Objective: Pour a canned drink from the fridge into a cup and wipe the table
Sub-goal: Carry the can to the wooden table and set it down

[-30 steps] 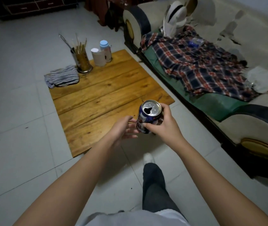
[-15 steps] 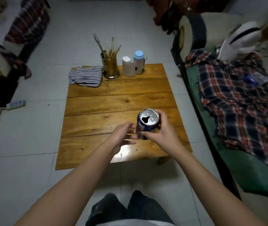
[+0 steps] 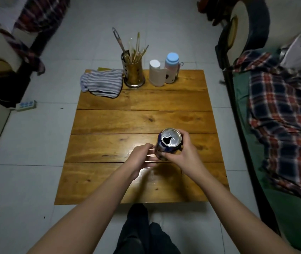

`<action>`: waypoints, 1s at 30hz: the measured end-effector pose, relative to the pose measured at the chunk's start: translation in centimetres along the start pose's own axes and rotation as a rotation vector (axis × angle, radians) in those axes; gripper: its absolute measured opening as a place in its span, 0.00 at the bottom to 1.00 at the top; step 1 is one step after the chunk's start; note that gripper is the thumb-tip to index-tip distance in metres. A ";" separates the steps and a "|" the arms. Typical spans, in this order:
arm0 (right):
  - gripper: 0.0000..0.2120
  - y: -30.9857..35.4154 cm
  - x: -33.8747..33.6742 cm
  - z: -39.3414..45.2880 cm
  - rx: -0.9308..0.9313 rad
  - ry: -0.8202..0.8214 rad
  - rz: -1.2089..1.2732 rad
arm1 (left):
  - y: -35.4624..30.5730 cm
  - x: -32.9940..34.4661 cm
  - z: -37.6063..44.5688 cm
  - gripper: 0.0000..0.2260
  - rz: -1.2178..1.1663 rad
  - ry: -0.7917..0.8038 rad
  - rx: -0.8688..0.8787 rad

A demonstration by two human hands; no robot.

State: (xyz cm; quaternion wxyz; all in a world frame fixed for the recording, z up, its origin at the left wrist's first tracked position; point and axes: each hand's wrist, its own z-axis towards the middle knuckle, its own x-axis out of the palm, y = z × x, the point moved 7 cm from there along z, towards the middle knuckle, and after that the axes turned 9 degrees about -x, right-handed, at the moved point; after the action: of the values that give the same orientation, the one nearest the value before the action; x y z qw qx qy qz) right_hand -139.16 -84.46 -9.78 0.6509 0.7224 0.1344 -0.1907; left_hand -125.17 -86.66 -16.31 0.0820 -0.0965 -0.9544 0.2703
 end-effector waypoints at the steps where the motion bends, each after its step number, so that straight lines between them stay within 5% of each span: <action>1: 0.37 -0.9 0.3 0.7 0.010 -0.017 0.001 | -0.1 -0.2 1.0 0.13 -0.008 -0.009 -0.004; 16: 0.38 -11.8 4.6 8.1 0.147 -0.176 -0.073 | -0.6 -0.8 13.0 0.18 0.189 0.004 0.036; 30: 0.36 -14.6 6.3 8.9 0.207 -0.261 -0.101 | 0.0 -0.5 16.9 0.22 0.298 0.062 0.013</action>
State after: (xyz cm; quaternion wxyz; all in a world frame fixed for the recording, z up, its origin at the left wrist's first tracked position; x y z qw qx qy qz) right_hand -140.90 -91.94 -26.30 0.5744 0.7470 0.0645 -0.3284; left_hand -128.18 -95.18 -30.58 0.0712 -0.2449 -0.9248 0.2823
